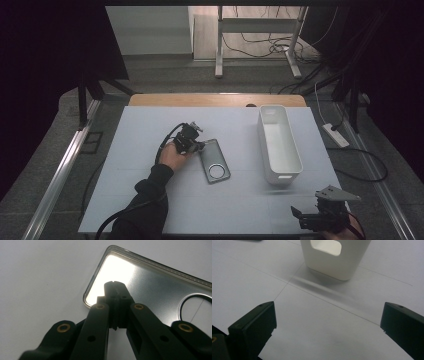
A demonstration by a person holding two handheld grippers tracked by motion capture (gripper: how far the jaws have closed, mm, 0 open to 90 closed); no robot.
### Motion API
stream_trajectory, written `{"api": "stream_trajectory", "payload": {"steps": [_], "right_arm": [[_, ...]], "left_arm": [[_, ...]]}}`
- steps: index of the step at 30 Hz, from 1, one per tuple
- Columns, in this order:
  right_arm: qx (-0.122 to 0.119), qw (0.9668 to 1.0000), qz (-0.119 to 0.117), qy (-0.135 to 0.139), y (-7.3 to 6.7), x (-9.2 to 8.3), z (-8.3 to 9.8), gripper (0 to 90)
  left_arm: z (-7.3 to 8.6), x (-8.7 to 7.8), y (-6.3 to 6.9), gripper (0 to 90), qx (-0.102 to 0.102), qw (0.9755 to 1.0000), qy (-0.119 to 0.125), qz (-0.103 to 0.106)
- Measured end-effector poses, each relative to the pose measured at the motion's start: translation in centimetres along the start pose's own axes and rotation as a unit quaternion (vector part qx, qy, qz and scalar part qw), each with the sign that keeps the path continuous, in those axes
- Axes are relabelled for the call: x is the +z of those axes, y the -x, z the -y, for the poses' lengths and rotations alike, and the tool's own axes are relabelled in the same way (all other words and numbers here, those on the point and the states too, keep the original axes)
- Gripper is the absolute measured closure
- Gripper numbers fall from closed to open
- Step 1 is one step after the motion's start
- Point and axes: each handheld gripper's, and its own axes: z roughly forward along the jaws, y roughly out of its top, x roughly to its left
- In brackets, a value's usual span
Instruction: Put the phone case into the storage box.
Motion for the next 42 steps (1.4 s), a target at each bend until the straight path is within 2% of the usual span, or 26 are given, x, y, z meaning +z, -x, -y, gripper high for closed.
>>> {"api": "stream_trajectory", "payload": {"steps": [10, 12, 17, 24, 33, 42], "right_arm": [[-0.001, 1.0, 0.0, -0.001, 0.0, 0.0, 0.0, 0.3], [0.0, 1.0, 0.001, 0.001, 0.0, 0.0, 0.0, 0.3], [0.0, 1.0, 0.001, 0.0, 0.0, 0.0, 0.0, 0.3], [-0.001, 1.0, 0.0, -0.001, 0.0, 0.0, 0.0, 0.4], [-0.003, 1.0, 0.002, -0.002, -0.1, 0.1, 0.0, 0.4], [-0.003, 1.0, 0.002, 0.0, -0.1, 0.0, 0.0, 0.0]], "left_arm": [[0.4, 0.4, -0.1, 88.7, -0.006, 1.0, -0.002, 0.005], [0.5, 0.2, -0.2, 88.7, -0.001, 1.0, -0.006, 0.002], [1.0, -0.4, -0.4, 88.7, -0.003, 0.9999, -0.016, -0.006], [2.9, -1.6, -0.5, 88.7, -0.003, 0.9999, -0.016, -0.001], [5.4, -3.2, 0.2, 88.8, -0.002, 0.9998, -0.02, 0.0], [8.1, -4.6, 1.4, 88.8, -0.015, 0.9997, -0.015, 0.01]]}}
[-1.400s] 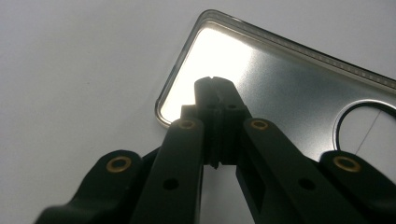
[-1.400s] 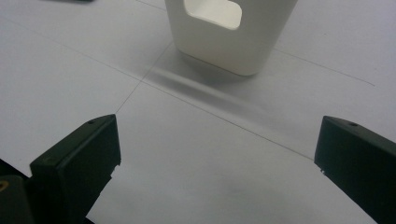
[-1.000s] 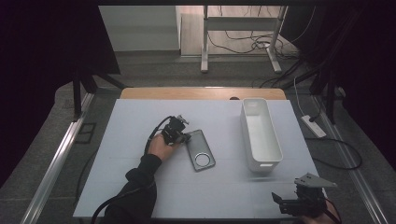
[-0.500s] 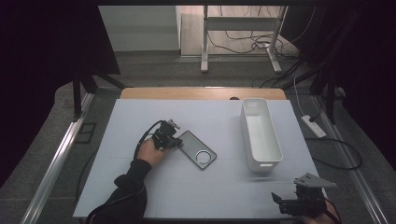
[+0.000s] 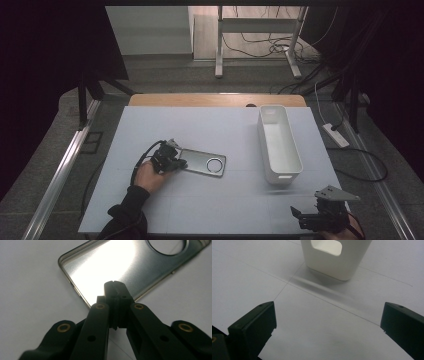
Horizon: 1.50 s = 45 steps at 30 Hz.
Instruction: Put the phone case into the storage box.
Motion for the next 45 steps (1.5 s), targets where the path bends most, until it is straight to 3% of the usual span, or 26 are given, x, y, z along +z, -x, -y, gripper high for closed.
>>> {"api": "stream_trajectory", "payload": {"steps": [12, 23, 30, 38, 45], "right_arm": [[-0.001, 1.0, -0.001, 0.004, 0.0, 0.0, 0.0, 0.0], [-0.005, 1.0, 0.0, 0.003, -0.1, 0.0, 0.0, 0.0], [-0.008, 1.0, 0.0, 0.001, -0.2, 0.0, -0.1, 0.0], [-0.011, 0.9999, 0.0, -0.002, -0.2, 0.1, -0.1, 0.0], [-0.012, 0.9999, 0.0, -0.003, -0.3, 0.1, -0.1, 0.1]], "left_arm": [[2.4, -0.8, 2.5, 88.8, -0.015, 0.9997, 0.011, 0.014], [3.2, -0.9, 5.6, 88.7, -0.017, 0.9998, 0.009, 0.011], [3.3, -0.7, 7.2, 88.8, -0.038, 0.999, 0.012, 0.022], [2.7, -0.1, 8.9, 88.7, -0.016, 0.9995, 0.009, 0.026], [2.6, -0.1, 8.8, 88.7, -0.013, 0.9995, 0.003, 0.028]]}}
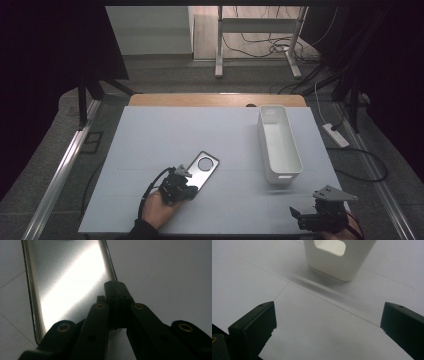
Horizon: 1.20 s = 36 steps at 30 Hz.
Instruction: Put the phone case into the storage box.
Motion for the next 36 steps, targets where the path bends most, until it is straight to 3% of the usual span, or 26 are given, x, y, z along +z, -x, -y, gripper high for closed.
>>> {"api": "stream_trajectory", "payload": {"steps": [6, 12, 13, 16, 20, 26, 28, 30, 34, 36], "right_arm": [[-0.001, 1.0, 0.0, -0.001, 0.0, 0.0, 0.0, 0.1], [-0.002, 1.0, 0.001, -0.003, 0.0, 0.0, 0.0, 0.1], [-0.002, 1.0, 0.001, -0.003, 0.0, 0.0, 0.0, 0.1], [-0.002, 1.0, 0.001, -0.003, 0.0, 0.0, 0.0, 0.1], [-0.001, 1.0, 0.001, -0.003, 0.0, 0.1, 0.0, 0.2], [-0.001, 1.0, 0.002, -0.003, 0.0, 0.1, 0.0, 0.3], [-0.001, 1.0, 0.001, -0.003, 0.0, 0.1, 0.0, 0.2], [-0.001, 1.0, 0.001, -0.003, 0.0, 0.1, 0.0, 0.2], [-0.002, 1.0, 0.001, -0.003, 0.0, 0.0, 0.0, 0.2], [-0.002, 1.0, 0.001, -0.003, 0.0, 0.0, 0.0, 0.2]], "left_arm": [[-0.9, -1.3, -0.1, 88.6, 0.017, 0.9995, 0.015, -0.022], [-1.6, -1.8, -0.4, 88.5, 0.016, 0.9993, 0.018, -0.027], [-1.6, -1.8, -0.4, 85.1, 0.016, 0.9993, 0.018, -0.027], [-1.6, -2.1, -0.8, 81.9, 0.009, 0.9986, 0.018, -0.048], [-1.6, -2.8, -1.3, 71.5, 0.006, 0.9979, 0.02, -0.062], [-1.5, -3.6, -2.5, 48.2, -0.01, 0.9963, 0.029, -0.081], [-1.5, -3.8, -2.7, 39.3, -0.016, 0.9964, 0.031, -0.078], [-1.4, -4.1, -3.2, 36.7, -0.023, 0.9965, 0.032, -0.074], [-1.3, -4.5, -4.0, 19.8, -0.039, 0.9968, 0.032, -0.062], [-1.3, -4.6, -4.5, 12.5, -0.045, 0.9974, 0.026, -0.049]]}}
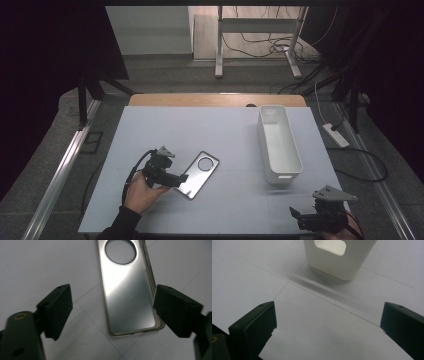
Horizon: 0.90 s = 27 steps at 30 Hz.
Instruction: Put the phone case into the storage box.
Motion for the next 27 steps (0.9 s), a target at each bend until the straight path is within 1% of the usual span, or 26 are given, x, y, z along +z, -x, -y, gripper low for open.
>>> {"api": "stream_trajectory", "payload": {"steps": [2, 4, 6, 7, 9, 12, 18, 20, 23, 24, 27], "right_arm": [[0.0, 1.0, 0.0, 0.0, 0.0, 0.0, 0.0, 0.2], [0.001, 1.0, 0.001, 0.0, 0.0, 0.0, 0.0, 0.2], [0.001, 1.0, 0.001, 0.0, 0.0, 0.0, 0.0, 0.2], [0.002, 1.0, 0.001, 0.0, 0.0, 0.0, 0.0, 0.2], [0.002, 1.0, 0.001, 0.0, 0.0, 0.0, 0.0, 0.2], [0.002, 1.0, 0.001, 0.0, 0.0, 0.0, 0.0, 0.2], [0.002, 1.0, 0.001, -0.001, 0.0, 0.0, 0.0, 0.3], [0.002, 1.0, 0.001, -0.001, 0.0, 0.0, 0.0, 0.2], [0.001, 1.0, 0.001, -0.001, 0.0, 0.0, 0.0, 0.2], [0.001, 1.0, 0.001, 0.0, 0.0, 0.0, 0.0, 0.2], [0.0, 1.0, 0.001, -0.001, 0.0, 0.0, 0.0, 0.2]], "left_arm": [[0.0, 0.0, -0.2, 5.8, 0.0, 1.0, -0.003, 0.005], [0.0, -0.1, -0.3, 0.0, 0.005, 1.0, -0.005, 0.004], [0.0, -0.2, -0.5, 0.0, 0.008, 1.0, -0.005, 0.003], [0.0, -0.3, -0.6, 0.0, 0.005, 1.0, -0.002, 0.005], [-0.1, -0.3, -0.9, 0.0, 0.005, 1.0, -0.004, 0.006], [-0.3, -0.1, -1.0, 0.0, 0.01, 0.9999, -0.01, -0.002], [-0.3, 0.7, -1.0, 0.0, 0.013, 0.9997, -0.018, -0.009], [-0.2, 0.9, -1.0, 0.0, 0.01, 0.9998, -0.017, -0.008], [0.1, 1.6, -1.0, 0.0, 0.008, 0.9998, -0.018, -0.001], [0.2, 1.9, -1.0, 0.0, 0.011, 0.9997, -0.024, -0.001], [0.4, 2.8, -0.7, 0.0, 0.019, 0.9991, -0.037, -0.009]]}}
